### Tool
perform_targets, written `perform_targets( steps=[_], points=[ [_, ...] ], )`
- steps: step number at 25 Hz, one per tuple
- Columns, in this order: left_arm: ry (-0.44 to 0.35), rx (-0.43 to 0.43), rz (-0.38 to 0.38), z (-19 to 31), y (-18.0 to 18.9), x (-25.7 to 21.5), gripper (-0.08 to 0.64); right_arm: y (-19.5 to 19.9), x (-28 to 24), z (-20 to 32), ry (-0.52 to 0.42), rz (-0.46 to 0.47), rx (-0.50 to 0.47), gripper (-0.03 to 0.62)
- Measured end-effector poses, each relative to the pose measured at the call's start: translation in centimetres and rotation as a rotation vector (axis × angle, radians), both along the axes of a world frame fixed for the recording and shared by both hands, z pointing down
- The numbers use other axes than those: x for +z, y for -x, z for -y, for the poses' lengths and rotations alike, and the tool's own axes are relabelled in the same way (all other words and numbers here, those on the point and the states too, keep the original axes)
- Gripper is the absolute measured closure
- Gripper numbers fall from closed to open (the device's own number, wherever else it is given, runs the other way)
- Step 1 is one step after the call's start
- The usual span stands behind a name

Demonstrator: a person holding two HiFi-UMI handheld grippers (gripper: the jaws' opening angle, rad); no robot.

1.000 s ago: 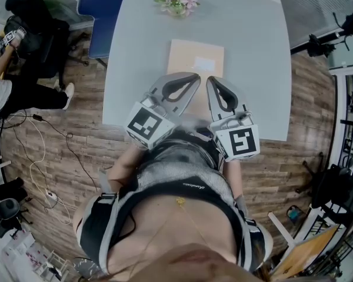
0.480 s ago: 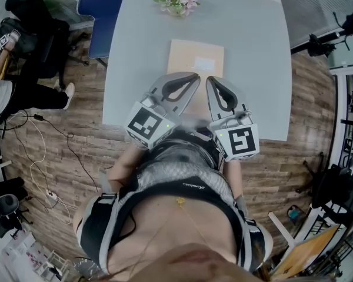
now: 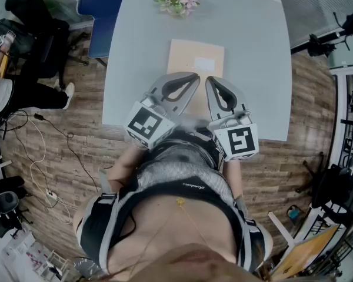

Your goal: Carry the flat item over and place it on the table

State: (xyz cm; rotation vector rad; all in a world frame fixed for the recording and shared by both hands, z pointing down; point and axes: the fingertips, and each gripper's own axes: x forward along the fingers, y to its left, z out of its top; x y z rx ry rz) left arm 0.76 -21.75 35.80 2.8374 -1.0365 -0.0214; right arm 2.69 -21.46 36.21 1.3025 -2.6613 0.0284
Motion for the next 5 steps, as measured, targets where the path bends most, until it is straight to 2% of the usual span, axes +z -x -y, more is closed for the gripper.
perform_targets(
  steps=[5],
  points=[
    [0.020, 0.001, 0.005, 0.27, 0.00, 0.09, 0.546, -0.02, 0.18, 0.34, 0.003, -0.009, 0.004, 0.591]
  ],
)
